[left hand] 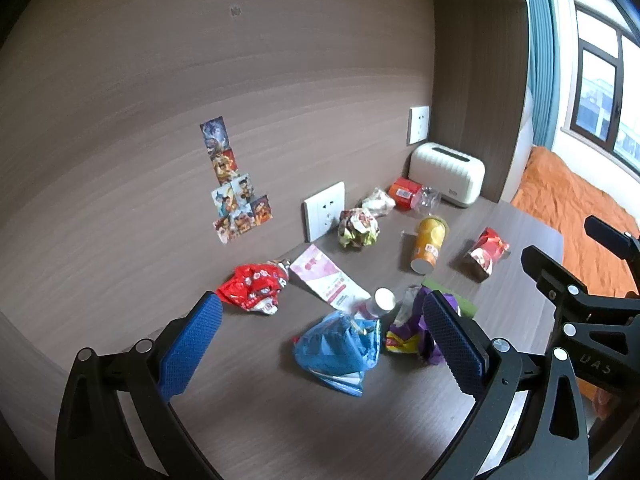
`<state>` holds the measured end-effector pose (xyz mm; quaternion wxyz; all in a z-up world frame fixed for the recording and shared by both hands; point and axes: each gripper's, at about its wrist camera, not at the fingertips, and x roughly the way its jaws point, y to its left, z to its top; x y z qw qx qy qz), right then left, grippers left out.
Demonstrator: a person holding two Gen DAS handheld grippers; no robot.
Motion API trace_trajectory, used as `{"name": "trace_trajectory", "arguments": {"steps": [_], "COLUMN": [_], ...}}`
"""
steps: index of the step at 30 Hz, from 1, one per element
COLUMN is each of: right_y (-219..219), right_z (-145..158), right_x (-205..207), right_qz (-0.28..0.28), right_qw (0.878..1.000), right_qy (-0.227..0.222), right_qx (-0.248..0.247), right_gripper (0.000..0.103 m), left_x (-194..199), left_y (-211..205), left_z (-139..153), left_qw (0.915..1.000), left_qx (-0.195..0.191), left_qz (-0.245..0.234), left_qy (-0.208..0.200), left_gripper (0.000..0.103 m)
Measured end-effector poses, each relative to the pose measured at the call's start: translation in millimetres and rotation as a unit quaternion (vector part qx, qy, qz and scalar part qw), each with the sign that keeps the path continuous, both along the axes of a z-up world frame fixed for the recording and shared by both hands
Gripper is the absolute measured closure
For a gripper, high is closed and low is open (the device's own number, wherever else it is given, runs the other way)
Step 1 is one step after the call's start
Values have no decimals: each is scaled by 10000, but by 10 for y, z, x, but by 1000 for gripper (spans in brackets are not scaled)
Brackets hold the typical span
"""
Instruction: Collect trash
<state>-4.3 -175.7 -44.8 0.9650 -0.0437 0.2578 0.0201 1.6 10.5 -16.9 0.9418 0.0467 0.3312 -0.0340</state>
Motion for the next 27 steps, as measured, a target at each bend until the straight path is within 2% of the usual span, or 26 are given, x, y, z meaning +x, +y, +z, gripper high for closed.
{"name": "trace_trajectory", "arguments": {"steps": [27], "right_y": [29], "right_z": [-36], "right_x": [67], "right_qz": [54], "right_qw": [9999], "right_qy": [92], "right_qx": [-24], "right_gripper": [4], "left_x": [108], "left_y": [43], "left_z": [-50], "left_qw": [9999], "left_qx": [-96], "left_qz": [26], "left_qy": [138], "left_gripper": [5]}}
